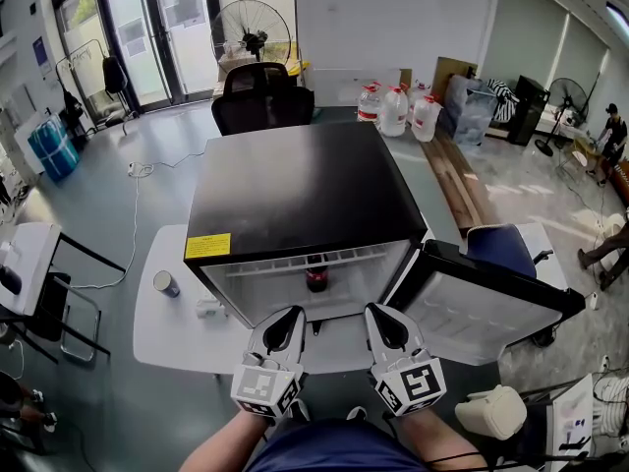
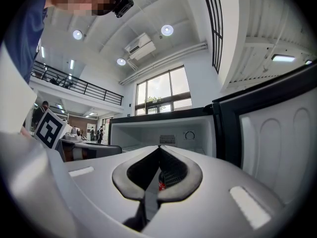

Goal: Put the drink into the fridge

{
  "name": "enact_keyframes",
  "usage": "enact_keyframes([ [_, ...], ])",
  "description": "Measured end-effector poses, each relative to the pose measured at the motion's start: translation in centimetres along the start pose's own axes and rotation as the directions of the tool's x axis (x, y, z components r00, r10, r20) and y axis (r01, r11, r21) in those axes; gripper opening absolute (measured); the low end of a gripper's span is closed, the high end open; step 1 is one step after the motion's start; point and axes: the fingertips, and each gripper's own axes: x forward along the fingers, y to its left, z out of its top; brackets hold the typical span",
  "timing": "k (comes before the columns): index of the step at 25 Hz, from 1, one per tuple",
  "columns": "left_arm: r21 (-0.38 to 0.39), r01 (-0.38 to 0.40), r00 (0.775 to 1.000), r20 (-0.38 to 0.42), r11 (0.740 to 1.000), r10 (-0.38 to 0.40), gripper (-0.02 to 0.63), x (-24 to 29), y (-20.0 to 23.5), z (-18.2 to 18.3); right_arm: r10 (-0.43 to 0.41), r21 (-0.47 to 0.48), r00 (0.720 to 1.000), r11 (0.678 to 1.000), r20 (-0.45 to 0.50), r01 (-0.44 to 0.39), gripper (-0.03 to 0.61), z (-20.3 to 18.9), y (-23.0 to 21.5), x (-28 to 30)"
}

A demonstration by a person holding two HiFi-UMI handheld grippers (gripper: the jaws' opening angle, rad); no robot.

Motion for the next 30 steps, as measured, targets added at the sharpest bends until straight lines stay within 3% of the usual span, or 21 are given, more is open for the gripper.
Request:
enact_keyframes([
  [30, -0.005, -0.049, 0.999, -0.023, 0.999, 0.049, 0.014, 0.1, -0.5, -1.2, 0.043, -0.001, 0.999, 0.999, -0.017, -0.043, 0.006, -0.4, -0.3, -0.3],
])
